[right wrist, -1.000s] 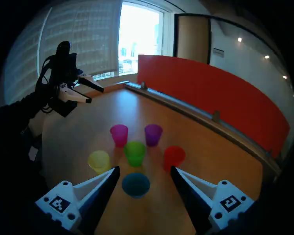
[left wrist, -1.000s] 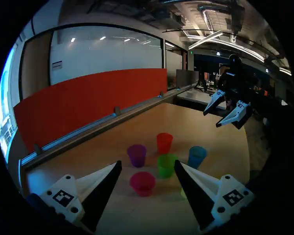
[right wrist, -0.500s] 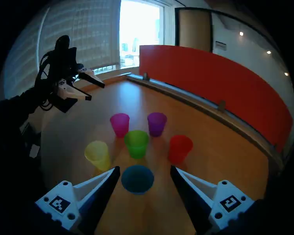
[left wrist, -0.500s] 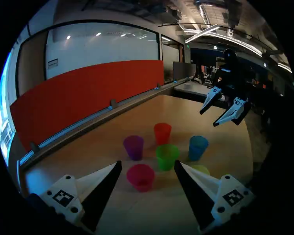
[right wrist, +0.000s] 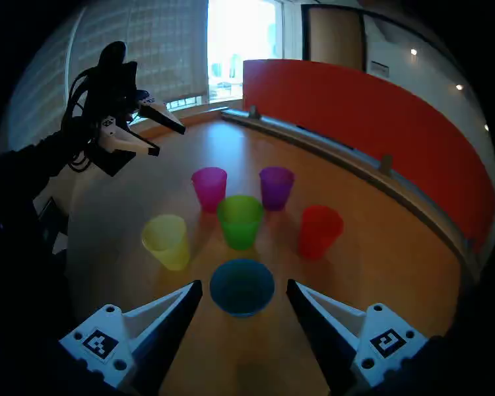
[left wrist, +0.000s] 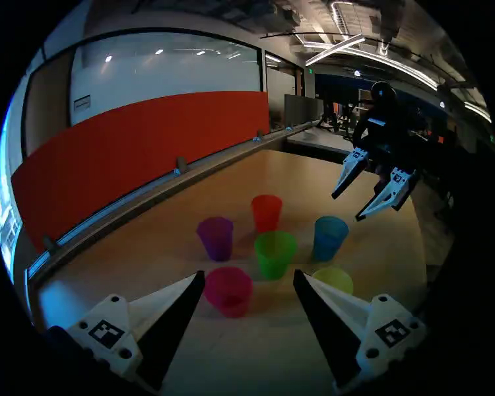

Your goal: Pour water

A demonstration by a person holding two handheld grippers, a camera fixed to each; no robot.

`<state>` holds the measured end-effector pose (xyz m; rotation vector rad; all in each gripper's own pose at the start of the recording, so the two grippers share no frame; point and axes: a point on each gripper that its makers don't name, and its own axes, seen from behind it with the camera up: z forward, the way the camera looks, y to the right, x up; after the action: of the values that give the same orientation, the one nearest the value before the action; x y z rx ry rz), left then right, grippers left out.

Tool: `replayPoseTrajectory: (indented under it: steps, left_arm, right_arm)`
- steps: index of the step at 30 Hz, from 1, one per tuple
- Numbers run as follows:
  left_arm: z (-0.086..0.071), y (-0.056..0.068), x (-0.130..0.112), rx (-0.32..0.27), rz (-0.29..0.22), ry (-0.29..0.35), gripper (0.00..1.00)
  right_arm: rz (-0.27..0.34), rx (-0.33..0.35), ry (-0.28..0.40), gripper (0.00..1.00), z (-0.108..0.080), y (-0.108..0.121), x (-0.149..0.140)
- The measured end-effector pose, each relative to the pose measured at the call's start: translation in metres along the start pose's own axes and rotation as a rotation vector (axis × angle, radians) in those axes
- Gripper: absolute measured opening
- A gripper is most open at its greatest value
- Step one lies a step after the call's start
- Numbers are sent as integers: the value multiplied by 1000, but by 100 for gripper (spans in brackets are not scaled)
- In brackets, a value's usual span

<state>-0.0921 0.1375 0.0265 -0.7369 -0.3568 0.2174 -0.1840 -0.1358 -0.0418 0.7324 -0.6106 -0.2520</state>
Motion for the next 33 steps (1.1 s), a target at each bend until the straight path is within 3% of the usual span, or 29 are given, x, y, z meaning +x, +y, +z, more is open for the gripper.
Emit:
replayPoseTrajectory:
  steps: [14, 33]
  left_arm:
    - [3, 2, -9, -5, -3, -13, 100]
    - [20, 14, -21, -35, 17, -41, 100]
  right_arm:
    - [-3, -1, -55, 100, 14, -1, -31]
    - [-12, -5, -66, 100, 43, 1, -42]
